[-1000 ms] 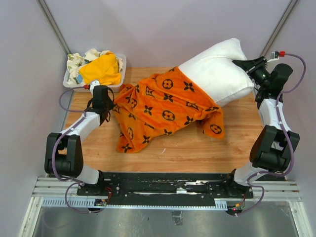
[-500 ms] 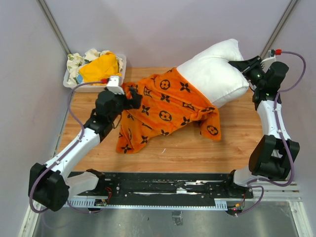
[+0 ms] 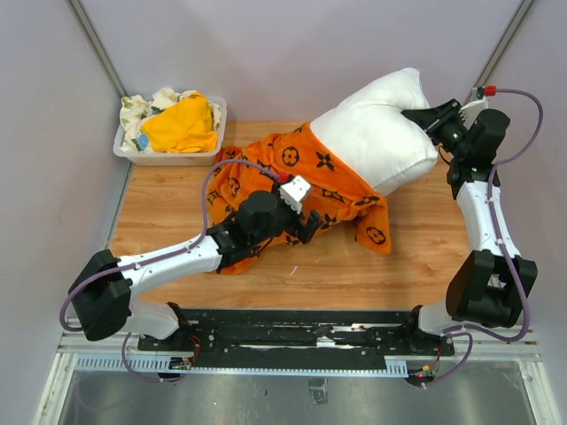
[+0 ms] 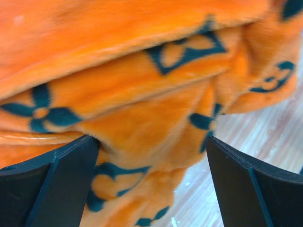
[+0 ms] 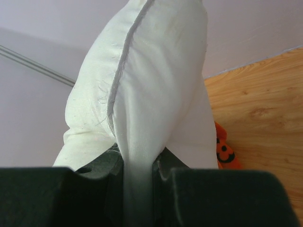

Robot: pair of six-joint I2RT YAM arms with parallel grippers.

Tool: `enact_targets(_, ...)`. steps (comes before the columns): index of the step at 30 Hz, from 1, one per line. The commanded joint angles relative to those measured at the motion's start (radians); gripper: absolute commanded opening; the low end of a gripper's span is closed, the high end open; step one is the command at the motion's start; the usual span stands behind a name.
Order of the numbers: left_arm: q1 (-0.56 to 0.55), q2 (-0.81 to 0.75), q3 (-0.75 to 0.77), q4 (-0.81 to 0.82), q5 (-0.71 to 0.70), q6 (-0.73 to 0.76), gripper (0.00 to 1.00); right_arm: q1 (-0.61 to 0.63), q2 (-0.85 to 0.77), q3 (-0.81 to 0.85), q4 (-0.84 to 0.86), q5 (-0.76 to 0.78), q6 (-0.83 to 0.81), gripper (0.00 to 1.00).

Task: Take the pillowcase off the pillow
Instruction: Remove the pillow from the pillowcase.

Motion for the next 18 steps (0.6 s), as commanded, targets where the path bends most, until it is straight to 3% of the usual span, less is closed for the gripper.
enact_targets(1,-0.13,0.031,0.015,0.124,-0.04,0.109,0.96,0.02,-0.045,0.018,0.041,0.014,-0.02,0.01)
enact_targets(8,-0.239,0.055,0.007,0.226,-0.142,0.187,0.98,0.021,-0.043,0.014,0.045,-0.001,-0.023,0.01)
enact_targets(18,-0.322,0.154,-0.033,0.512,-0.379,0.303,0.99,0.021,-0.048,0.002,0.062,-0.008,-0.016,0.01)
